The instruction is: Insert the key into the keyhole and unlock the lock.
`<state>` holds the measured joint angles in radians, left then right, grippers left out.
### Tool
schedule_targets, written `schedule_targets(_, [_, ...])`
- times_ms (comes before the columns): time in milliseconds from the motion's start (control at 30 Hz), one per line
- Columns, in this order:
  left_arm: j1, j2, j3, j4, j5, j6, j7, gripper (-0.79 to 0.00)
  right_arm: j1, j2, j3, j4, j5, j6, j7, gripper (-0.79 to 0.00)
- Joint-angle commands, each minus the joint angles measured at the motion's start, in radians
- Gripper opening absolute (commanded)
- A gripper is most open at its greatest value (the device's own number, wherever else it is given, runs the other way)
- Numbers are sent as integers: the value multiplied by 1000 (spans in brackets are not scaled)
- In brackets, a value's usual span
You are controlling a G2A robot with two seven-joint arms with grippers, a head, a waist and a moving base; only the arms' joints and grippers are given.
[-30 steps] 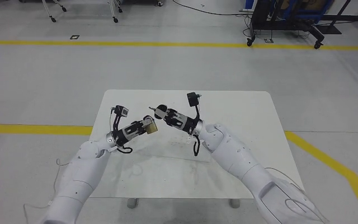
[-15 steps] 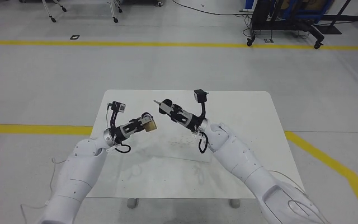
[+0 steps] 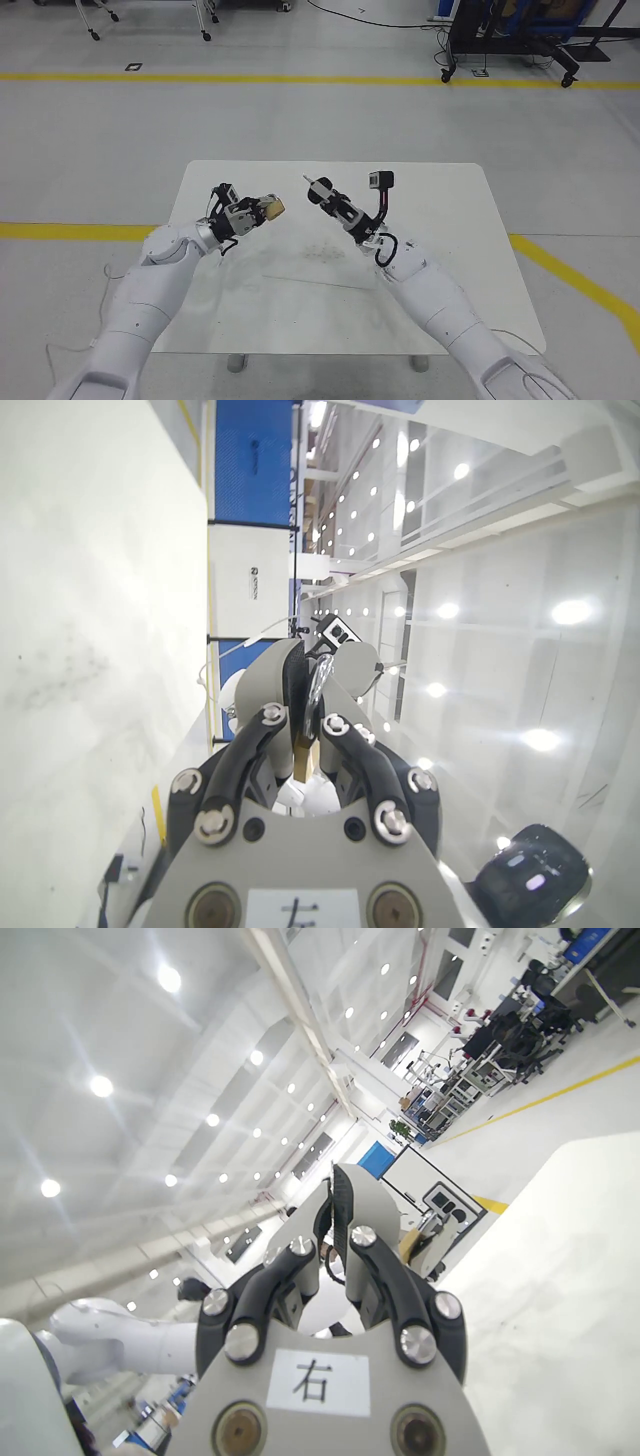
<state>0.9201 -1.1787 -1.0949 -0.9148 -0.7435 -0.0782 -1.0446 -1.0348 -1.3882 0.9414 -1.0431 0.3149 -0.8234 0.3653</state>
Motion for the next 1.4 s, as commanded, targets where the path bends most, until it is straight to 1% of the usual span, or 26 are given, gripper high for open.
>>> schedule_targets(0, [-39,-13,20,50,-19,32,7,-785,-33,22,56,-31,38,36,59,-785])
schedule_targets(33, [-52,-16,28,67,-13,37,7,-785,-50,31,80,-56,25,54,71,-785])
schedule_targets(67, [-61,-17,37,80,7,38,-1,-785,-50,31,80,-56,25,54,71,-785])
schedule_targets(400, [-61,-17,37,80,7,38,-1,-785,-50,31,80,-56,25,54,71,-785])
schedule_targets(433, [-58,-19,38,46,3,31,-11,-785,-50,31,80,-56,25,54,71,-785])
schedule_targets(467, [-54,-18,26,25,-19,33,-24,-785,-56,30,77,-71,28,75,64,-785])
schedule_targets(500, [-55,-15,12,19,-21,30,-7,-785,-63,29,67,-86,25,117,70,-785])
schedule_targets(567, [-49,-12,-4,17,-32,42,22,-785,-77,26,47,-117,56,234,91,-785])
schedule_targets(667, [-46,-12,-2,24,-8,60,49,-785,-109,23,28,-162,94,369,101,-785])
schedule_targets(700, [-48,-13,-1,24,0,57,51,-785,-120,23,25,-175,87,408,83,-785])
schedule_targets(900, [-57,-20,23,18,69,27,101,-785,-185,18,4,-292,42,547,-49,-785])
schedule_targets(967, [-57,-21,30,18,102,13,114,-785,-193,14,-8,-316,34,586,-73,-785])
schedule_targets(1000, [-57,-21,31,17,109,9,121,-785,-195,12,-11,-319,37,596,-79,-785])
schedule_targets(1167, [-55,-24,25,18,111,-1,139,-785,-188,0,-20,-289,67,581,-107,-785])
schedule_targets(1367, [-53,-26,30,9,142,-4,158,-785,-178,-12,-41,-256,29,542,-136,-785])
